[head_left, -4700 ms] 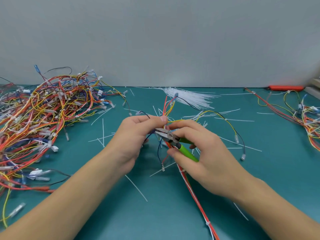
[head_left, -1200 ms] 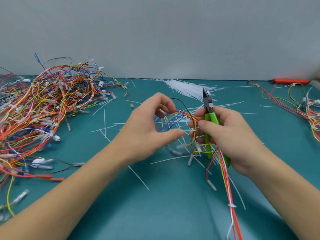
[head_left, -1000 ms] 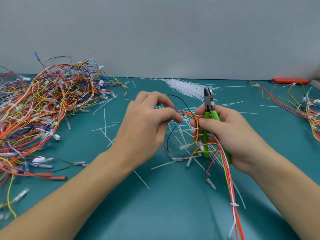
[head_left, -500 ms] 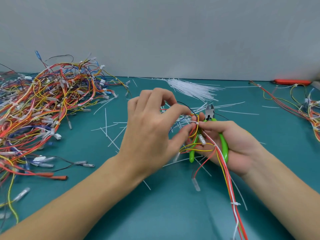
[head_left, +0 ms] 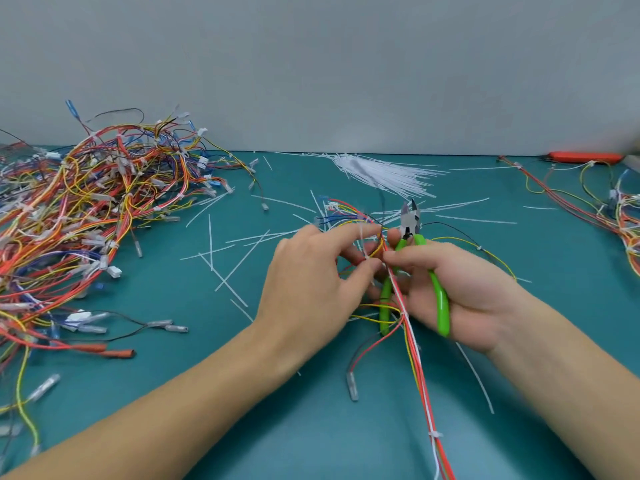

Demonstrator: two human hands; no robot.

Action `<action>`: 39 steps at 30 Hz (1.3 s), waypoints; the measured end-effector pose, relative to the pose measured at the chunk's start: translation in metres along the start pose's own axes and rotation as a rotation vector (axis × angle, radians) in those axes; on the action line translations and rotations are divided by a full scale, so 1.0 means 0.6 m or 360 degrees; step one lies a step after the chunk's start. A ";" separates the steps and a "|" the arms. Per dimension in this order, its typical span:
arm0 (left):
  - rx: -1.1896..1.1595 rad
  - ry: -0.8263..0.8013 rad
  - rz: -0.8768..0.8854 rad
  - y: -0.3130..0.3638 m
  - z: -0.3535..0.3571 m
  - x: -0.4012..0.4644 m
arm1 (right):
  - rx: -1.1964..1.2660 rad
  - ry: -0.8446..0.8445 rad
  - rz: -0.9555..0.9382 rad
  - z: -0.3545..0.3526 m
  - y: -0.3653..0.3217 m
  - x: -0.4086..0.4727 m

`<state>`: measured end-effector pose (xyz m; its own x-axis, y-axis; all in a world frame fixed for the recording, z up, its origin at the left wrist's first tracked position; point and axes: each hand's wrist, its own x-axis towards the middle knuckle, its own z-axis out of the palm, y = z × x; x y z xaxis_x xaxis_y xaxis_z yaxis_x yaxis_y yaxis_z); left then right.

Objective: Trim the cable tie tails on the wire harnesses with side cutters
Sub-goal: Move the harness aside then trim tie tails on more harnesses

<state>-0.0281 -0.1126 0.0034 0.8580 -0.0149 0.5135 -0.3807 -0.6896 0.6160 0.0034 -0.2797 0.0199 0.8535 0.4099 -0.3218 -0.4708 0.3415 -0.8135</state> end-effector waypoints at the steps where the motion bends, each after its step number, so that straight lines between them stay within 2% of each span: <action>1: -0.0056 -0.0005 -0.0003 -0.003 0.000 0.000 | -0.0091 0.0051 -0.0044 -0.001 -0.001 -0.001; 6: -0.0558 0.0006 -0.0258 -0.019 -0.008 0.016 | -0.0556 0.0295 -0.0403 -0.002 -0.021 -0.015; 9: -0.0713 0.0106 -0.0317 -0.025 -0.015 0.026 | -0.1280 0.0511 -0.0923 -0.008 -0.025 -0.021; 11: -0.0716 0.0096 -0.0301 -0.025 -0.018 0.029 | -0.1731 0.0452 -0.1187 -0.008 -0.019 -0.024; 13: -0.0716 0.0010 -0.0281 -0.026 -0.023 0.031 | -0.1978 0.0368 -0.1306 -0.005 -0.011 -0.025; 17: -0.0686 -0.0147 -0.0267 -0.032 -0.030 0.036 | -0.2236 0.0361 -0.1338 -0.009 -0.011 -0.024; 23: -0.0732 0.0076 -0.0321 -0.032 -0.032 0.035 | -0.2365 0.0356 -0.1317 -0.017 -0.020 -0.026; 27: -0.0610 0.0156 -0.0210 -0.032 -0.030 0.032 | -0.2423 0.0343 -0.1289 -0.014 -0.016 -0.025; 39: -0.0382 0.0143 -0.0122 -0.025 -0.030 0.022 | -0.2492 0.0322 -0.1204 -0.008 -0.019 -0.031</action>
<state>-0.0169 -0.0895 0.0115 0.8576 0.1025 0.5041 -0.3957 -0.4946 0.7738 -0.0059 -0.2954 0.0329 0.8331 0.4158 0.3647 0.5457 -0.7254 -0.4195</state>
